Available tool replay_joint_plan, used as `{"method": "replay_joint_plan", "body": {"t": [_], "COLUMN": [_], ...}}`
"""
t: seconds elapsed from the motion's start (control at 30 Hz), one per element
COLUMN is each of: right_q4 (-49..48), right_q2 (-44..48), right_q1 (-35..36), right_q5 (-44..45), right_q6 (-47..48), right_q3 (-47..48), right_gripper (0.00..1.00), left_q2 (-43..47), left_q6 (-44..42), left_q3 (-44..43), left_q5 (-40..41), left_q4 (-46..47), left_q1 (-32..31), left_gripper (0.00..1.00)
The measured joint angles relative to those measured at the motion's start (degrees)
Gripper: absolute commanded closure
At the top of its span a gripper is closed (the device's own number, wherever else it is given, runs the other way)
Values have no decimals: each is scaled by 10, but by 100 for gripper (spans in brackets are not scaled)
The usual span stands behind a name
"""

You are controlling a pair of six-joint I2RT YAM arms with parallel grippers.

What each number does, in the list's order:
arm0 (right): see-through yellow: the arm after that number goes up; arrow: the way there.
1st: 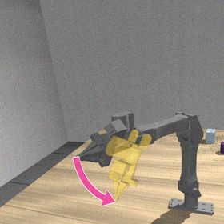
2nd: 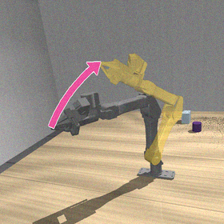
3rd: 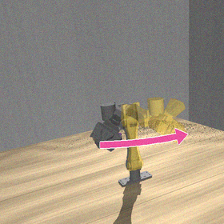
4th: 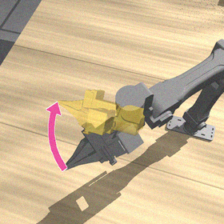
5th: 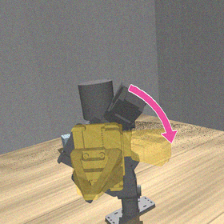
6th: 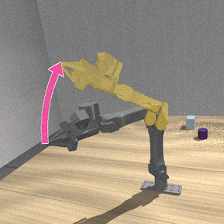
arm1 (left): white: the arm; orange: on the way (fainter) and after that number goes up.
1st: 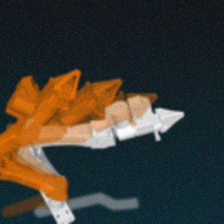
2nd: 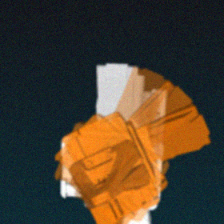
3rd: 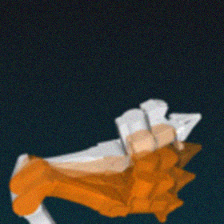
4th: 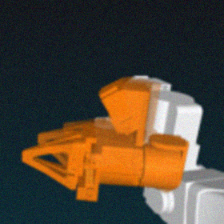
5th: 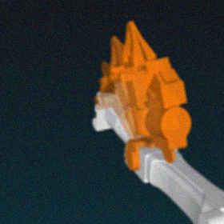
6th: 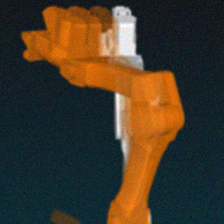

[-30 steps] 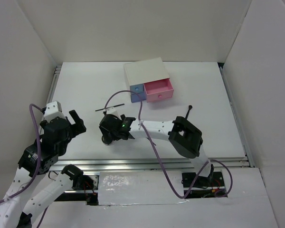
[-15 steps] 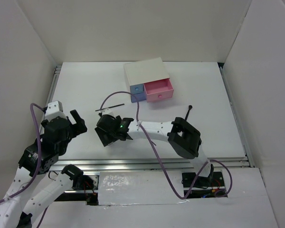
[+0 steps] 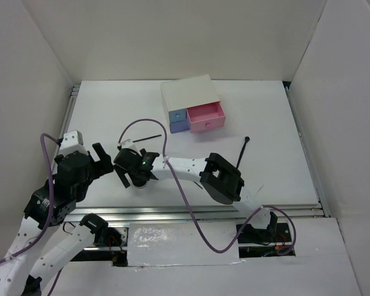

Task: Organize the makeup

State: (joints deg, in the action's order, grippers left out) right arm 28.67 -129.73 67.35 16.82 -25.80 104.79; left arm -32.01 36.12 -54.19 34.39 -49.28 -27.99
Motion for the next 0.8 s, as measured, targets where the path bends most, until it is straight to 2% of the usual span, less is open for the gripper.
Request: {"method": "replay_joint_plan", "body": {"t": [0.17,0.23,0.27,0.3,0.5,0.8], "right_q4": [13,13,12,10,-19,-3], "right_q2": [-27,-27,-27,-27,1,84], "right_q1": [0,0,0,0,0,-1], "right_q5": [8,9,9,10,9,11], "right_q6": [2,3,4,5,3,17], "right_q3": [6,6,6,3,-47,-87], "right_gripper": [2,11,18,32,53,55], "left_q2": [0,0,0,0,0,0], "left_q6": [-1,-1,-1,-1,-2,-2], "left_q3": [0,0,0,0,0,0], "left_q5": [-2,-3,-3,-4,-8,-9], "left_q4": [0,0,0,0,0,0], "left_q1": [0,0,0,0,0,0], "left_gripper": [1,1,1,1,1,1]}}
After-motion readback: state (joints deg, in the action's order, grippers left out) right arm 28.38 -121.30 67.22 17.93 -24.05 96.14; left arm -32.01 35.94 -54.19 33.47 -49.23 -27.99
